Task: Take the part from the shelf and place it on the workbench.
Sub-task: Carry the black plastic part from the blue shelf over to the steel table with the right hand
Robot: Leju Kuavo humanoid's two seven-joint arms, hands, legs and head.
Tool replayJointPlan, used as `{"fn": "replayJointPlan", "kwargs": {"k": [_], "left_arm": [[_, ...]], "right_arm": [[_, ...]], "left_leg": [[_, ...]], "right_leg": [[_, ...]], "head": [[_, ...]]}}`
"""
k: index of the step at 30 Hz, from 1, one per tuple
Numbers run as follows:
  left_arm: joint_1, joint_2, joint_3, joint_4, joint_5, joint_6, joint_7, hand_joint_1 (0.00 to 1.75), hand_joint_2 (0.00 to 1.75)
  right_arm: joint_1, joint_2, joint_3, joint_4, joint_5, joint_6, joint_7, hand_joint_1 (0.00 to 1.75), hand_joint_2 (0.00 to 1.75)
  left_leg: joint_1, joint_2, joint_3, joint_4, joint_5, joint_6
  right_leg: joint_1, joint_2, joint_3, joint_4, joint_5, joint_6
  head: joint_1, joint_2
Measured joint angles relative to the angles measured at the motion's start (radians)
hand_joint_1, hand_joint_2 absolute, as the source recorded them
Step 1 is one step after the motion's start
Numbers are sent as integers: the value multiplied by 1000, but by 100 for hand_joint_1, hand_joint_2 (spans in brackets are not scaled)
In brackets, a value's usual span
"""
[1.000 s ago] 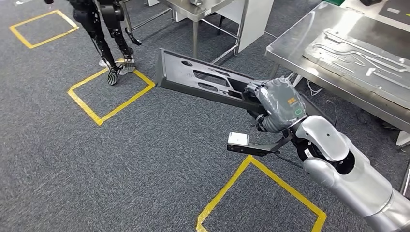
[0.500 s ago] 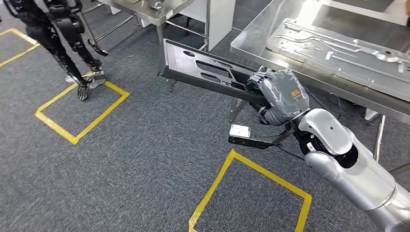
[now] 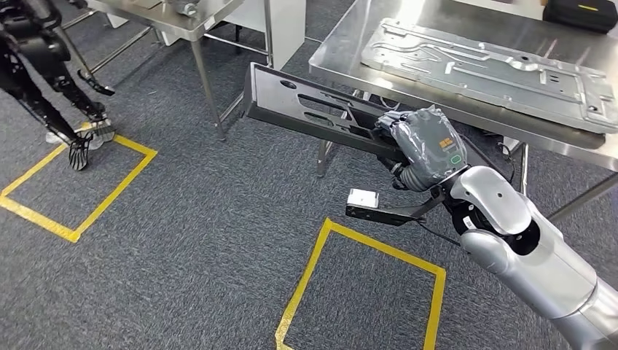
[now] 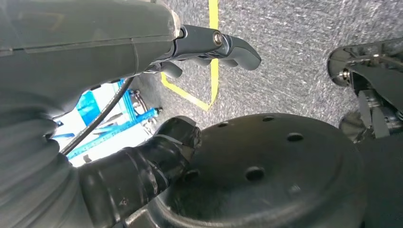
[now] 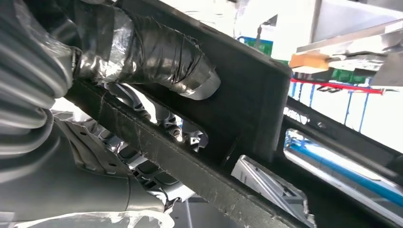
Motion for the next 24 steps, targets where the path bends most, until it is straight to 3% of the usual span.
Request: {"fn": "replayJointPlan", "kwargs": {"k": [2,4,6,8,10,11,12,13,14,16,17,19,24], "left_arm": [[-1,0,0,0,4,1,0,0,175],[-2,0,0,0,8,1,2,0,175],[-2,1,-1,0,12,2,2,0,175],[-2,1,-4,0,18,1,2,0,175],[-2,1,-9,0,23,1,2,0,175],[-2,1,-11,0,24,1,1,0,175],[-2,1,-13,0,25,1,1,0,175],[-2,1,-14,0,25,1,1,0,175],[-2,1,-15,0,26,1,0,0,175],[-1,1,-17,1,26,-1,-2,0,175],[-2,2,-18,1,27,-2,-2,0,175],[-5,2,-20,1,27,-5,-4,0,175],[-9,2,-30,1,33,-10,-3,0,175]], "right_arm": [[1,-1,0,-1,10,0,3,175,175],[3,-4,0,-2,21,0,8,175,175],[0,-6,0,-4,35,1,15,175,175],[-9,-6,2,-6,46,4,21,175,175],[-17,-6,7,-5,50,11,22,175,175],[-20,-6,8,-4,49,16,22,175,175],[-24,-6,10,-3,47,21,21,175,175],[-28,-6,10,-2,46,25,20,175,175],[-34,-7,10,-1,44,28,20,175,175],[-45,-7,11,2,40,35,17,175,175],[-49,-9,11,4,40,38,14,175,175],[-52,-14,12,8,43,38,1,175,175],[-67,-25,18,14,45,29,-20,175,175]], "left_leg": [[-5,17,6,-1,-6,-9],[-8,32,13,-4,-10,-19],[-7,10,8,19,-32,-29],[-5,-35,-36,115,-87,-33],[-5,-51,-101,241,-135,-33],[-6,-53,-120,272,-134,-33],[-6,-54,-122,267,-114,-30],[-6,-60,-106,222,-77,-27],[-6,-76,-80,154,-36,-22],[-4,-118,-35,40,10,-14],[-4,-133,-25,15,15,-11],[-7,-131,-19,2,15,-8],[-9,-126,-16,-12,23,-10]], "right_leg": [[10,-19,27,-57,9,-10],[10,2,27,-60,10,-20],[2,21,33,-69,14,-31],[-1,39,36,-74,17,-40],[1,61,36,-73,17,-44],[3,73,36,-72,16,-45],[4,86,36,-70,15,-45],[4,99,37,-67,14,-45],[3,111,37,-65,13,-43],[3,130,32,-57,10,-36],[1,138,29,-56,10,-31],[-4,151,25,-59,13,-20],[-5,153,31,-74,20,-28]], "head": [[0,0],[0,0],[-1,0],[-1,0],[-1,0],[-1,0],[-1,0],[-1,0],[-1,0],[-1,0],[-1,0],[-1,0],[-1,0]]}}
